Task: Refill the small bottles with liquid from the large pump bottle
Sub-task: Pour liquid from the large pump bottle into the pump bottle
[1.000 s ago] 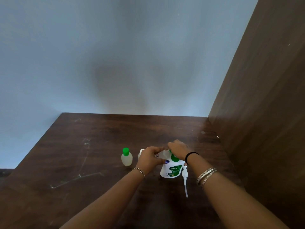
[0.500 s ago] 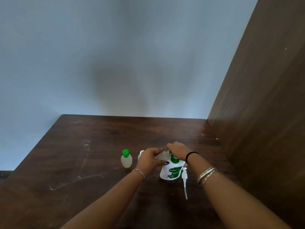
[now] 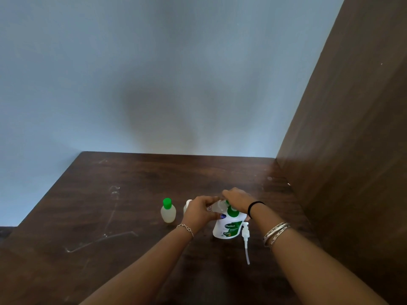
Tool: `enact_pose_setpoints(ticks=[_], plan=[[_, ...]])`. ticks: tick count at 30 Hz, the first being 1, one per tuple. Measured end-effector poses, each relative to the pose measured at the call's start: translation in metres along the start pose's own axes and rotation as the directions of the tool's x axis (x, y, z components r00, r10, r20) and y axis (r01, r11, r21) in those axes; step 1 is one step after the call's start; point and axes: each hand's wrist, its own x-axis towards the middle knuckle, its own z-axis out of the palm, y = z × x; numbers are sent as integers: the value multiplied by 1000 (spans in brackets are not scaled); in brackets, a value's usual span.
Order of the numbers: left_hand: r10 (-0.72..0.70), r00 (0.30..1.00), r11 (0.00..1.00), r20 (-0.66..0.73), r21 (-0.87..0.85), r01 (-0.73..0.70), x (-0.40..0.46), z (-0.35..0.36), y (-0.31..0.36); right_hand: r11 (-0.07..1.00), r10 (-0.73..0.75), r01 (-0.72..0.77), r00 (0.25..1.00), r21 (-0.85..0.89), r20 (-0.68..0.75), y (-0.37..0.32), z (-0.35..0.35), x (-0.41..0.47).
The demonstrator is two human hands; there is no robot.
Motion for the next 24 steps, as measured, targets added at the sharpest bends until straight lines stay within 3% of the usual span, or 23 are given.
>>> enact_pose_setpoints(ticks=[7, 15, 24], plan=[[-4, 1000, 1000, -8, 12, 4, 0, 1, -4, 996, 46, -38, 995, 83, -94, 1, 8, 2], [34, 999, 999, -11, -10, -34, 1, 1, -2, 999, 20, -19, 1000, 27, -22, 0, 2, 0], [14, 1000, 999, -19, -51, -15, 2, 5, -10, 996, 50, -43, 995, 80, -85, 0, 7, 1]])
